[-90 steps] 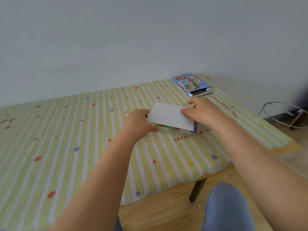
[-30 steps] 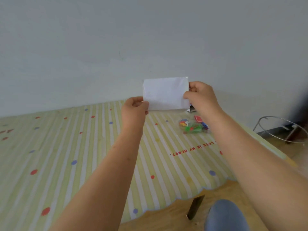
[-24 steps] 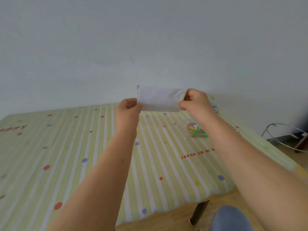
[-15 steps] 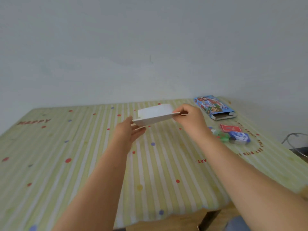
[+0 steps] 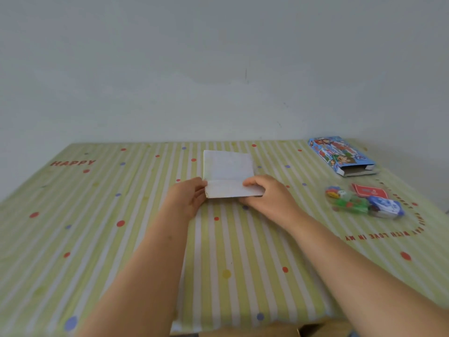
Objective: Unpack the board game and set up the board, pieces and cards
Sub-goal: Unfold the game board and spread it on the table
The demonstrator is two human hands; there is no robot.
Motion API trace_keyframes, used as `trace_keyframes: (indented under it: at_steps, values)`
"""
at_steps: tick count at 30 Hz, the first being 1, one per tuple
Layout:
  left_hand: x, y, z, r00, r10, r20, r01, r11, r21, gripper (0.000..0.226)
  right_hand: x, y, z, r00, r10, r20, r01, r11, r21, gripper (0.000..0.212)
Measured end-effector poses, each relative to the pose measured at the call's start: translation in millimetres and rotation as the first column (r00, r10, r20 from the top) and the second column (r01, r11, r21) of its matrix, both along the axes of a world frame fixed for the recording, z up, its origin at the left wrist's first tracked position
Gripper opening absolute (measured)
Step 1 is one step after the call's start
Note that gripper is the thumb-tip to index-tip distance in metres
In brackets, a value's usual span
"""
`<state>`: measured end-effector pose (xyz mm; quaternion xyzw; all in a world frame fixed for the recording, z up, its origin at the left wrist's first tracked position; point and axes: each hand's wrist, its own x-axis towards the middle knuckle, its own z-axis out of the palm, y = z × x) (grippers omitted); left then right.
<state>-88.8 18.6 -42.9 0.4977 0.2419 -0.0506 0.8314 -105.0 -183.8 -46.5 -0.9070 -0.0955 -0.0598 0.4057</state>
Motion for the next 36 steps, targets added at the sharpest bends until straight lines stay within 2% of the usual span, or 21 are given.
trace_keyframes:
  at_steps: [4, 8, 11, 14, 16, 19, 22, 23, 25, 27, 29, 31, 36]
  values:
    - [1, -2, 4, 0.999, -0.036, -0.019, 0.037, 0.999, 0.014, 0.019, -6, 5, -3, 0.996, 0.065, -0.068, -0.07, 0.995, -0.078, 0.055]
    - [2, -5, 5, 0.999, -0.042, -0.02, 0.043, 0.998, 0.047, 0.019, -5, 7, 0, 0.987, 0.109, -0.116, -0.117, 0.991, -0.062, 0.053]
    - [3, -7, 4, 0.999, -0.029, -0.031, 0.032, 0.996, 0.086, 0.016, 2, 6, 0, 0.99, 0.122, -0.077, -0.137, 0.963, -0.233, 0.061]
    - [3, -7, 5, 0.999, -0.041, -0.034, 0.045, 0.994, 0.104, 0.012, 9, 5, 3, 0.987, 0.135, -0.089, -0.156, 0.936, -0.315, 0.08]
    - [3, -7, 6, 0.998, -0.051, -0.03, 0.054, 0.993, 0.104, 0.01, 11, 6, 7, 0.988, 0.131, -0.085, -0.152, 0.922, -0.356, 0.085]
    - [4, -8, 4, 0.998, -0.028, -0.053, 0.035, 0.99, 0.136, 0.005, 10, 7, 16, 0.994, 0.093, -0.061, -0.107, 0.943, -0.315, 0.07]
    - [5, -10, 6, 0.994, -0.011, -0.106, 0.03, 0.983, 0.179, 0.011, 8, 6, 27, 0.998, 0.049, 0.045, -0.043, 0.99, -0.134, 0.031]
    - [6, -10, 8, 0.991, -0.009, -0.131, 0.035, 0.98, 0.193, 0.016, 6, 6, 32, 0.997, 0.023, 0.078, -0.018, 0.998, -0.066, 0.025]
    - [4, -9, 10, 0.986, 0.002, -0.166, 0.031, 0.98, 0.199, 0.023, 3, 5, 42, 0.995, -0.024, 0.098, 0.018, 0.998, 0.062, 0.03]
    - [4, -5, 9, 0.987, 0.003, -0.163, 0.021, 0.989, 0.149, 0.014, -1, 5, 51, 0.996, -0.025, 0.084, 0.014, 0.992, 0.128, 0.032]
    - [2, -4, 8, 0.991, 0.026, -0.132, -0.017, 0.998, 0.065, 0.011, -4, 4, 55, 0.999, 0.017, 0.029, -0.019, 0.996, 0.082, 0.032]
    - [-1, -5, 10, 0.994, 0.063, -0.095, -0.063, 0.998, 0.001, 0.009, -5, 3, 52, 0.998, 0.047, -0.05, -0.049, 0.998, -0.035, 0.031]
    - [-3, -7, 16, 0.987, 0.147, -0.064, -0.153, 0.982, -0.115, 0.012, -8, -4, 40, 0.974, 0.105, -0.202, -0.143, 0.972, -0.184, 0.015]
